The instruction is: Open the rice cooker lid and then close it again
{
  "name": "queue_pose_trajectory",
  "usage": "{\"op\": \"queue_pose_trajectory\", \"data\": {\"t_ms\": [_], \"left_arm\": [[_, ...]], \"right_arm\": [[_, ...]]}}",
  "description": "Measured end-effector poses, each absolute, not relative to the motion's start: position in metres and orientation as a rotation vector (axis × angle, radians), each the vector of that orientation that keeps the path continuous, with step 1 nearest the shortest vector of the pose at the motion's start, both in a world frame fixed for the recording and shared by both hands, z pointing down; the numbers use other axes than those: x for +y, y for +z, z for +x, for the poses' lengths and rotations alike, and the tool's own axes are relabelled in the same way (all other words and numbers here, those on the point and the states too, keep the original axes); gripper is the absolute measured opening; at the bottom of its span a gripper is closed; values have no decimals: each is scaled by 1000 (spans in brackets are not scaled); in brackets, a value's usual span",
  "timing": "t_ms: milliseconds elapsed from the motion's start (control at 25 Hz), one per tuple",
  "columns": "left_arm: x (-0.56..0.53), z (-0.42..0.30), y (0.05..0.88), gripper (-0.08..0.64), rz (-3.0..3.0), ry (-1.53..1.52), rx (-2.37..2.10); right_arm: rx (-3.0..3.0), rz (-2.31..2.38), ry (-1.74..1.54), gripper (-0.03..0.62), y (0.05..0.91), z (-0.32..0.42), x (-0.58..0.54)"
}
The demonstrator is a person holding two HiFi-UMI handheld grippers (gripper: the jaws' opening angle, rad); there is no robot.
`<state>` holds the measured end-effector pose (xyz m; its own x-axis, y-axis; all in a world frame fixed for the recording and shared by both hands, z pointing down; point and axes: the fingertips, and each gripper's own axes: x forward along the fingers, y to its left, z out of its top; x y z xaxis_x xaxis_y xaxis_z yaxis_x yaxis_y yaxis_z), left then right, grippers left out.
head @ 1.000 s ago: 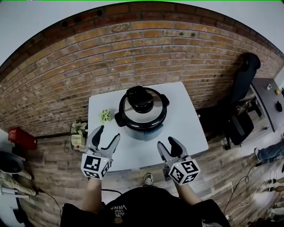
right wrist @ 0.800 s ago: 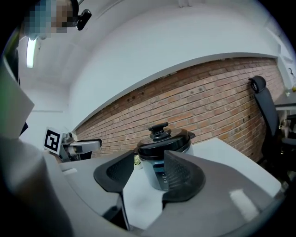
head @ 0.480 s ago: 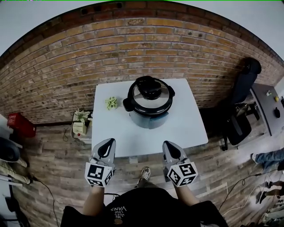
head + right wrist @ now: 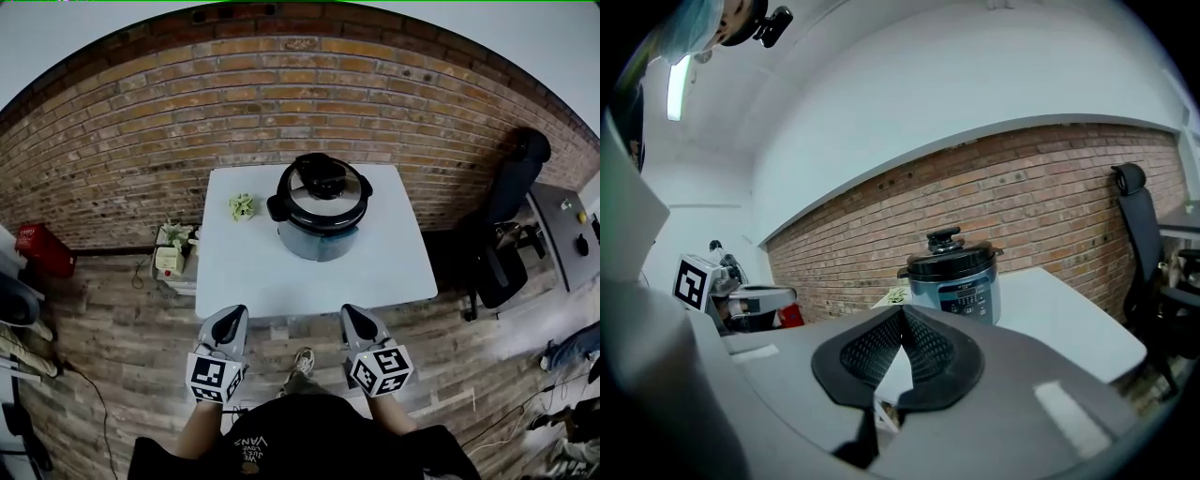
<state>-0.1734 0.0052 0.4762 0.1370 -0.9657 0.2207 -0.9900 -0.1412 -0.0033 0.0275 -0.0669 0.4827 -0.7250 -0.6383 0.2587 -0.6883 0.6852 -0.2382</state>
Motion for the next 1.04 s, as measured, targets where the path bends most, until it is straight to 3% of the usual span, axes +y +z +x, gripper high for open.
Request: {"op": "queue_pose_trajectory", "data": {"t_ms": [1040], "left_arm": [[48, -156, 486, 2, 2255, 256, -1943]], "right_arm": [[-2719, 1074, 435, 5, 489, 39, -29]]}}
